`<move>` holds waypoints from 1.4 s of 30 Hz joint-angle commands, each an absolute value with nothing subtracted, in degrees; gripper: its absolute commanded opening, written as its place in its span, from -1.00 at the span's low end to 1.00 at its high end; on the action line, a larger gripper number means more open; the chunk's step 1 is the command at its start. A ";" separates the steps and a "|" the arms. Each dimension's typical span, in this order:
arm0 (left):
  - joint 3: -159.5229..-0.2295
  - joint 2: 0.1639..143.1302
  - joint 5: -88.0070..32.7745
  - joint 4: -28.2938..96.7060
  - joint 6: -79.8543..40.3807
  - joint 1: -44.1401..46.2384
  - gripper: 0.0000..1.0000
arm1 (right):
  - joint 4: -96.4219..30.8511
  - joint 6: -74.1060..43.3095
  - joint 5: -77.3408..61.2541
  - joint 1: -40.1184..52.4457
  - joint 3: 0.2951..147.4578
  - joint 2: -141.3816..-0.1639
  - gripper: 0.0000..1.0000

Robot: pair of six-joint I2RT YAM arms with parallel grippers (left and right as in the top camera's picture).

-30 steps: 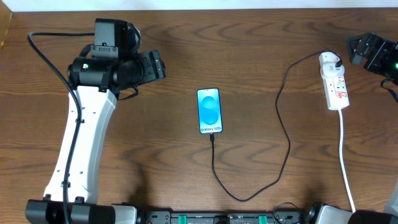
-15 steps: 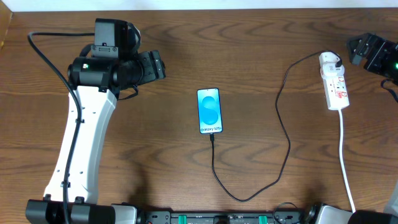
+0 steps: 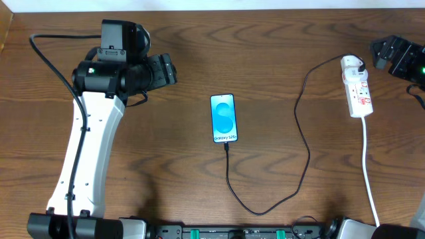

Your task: Plug charger to phone and switch on socket

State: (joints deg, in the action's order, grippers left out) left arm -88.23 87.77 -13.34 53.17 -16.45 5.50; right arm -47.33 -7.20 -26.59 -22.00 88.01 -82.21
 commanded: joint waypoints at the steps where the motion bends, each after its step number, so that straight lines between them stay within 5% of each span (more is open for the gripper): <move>1: -88.73 87.24 -12.80 53.34 -15.68 5.54 0.66 | -47.42 -7.68 -27.33 -21.65 88.05 -81.76 0.98; 27: -86.85 84.51 -9.32 46.57 -15.66 5.54 0.66 | -47.42 -7.68 -27.33 -21.65 88.05 -81.78 0.98; 42: -63.68 67.85 -5.13 27.97 -15.64 5.54 0.66 | -47.42 -7.68 -27.33 -21.65 88.05 -81.78 0.98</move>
State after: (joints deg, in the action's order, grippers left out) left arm -68.79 72.07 -7.60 30.70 -16.45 5.50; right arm -47.33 -7.20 -26.59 -22.00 88.01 -82.21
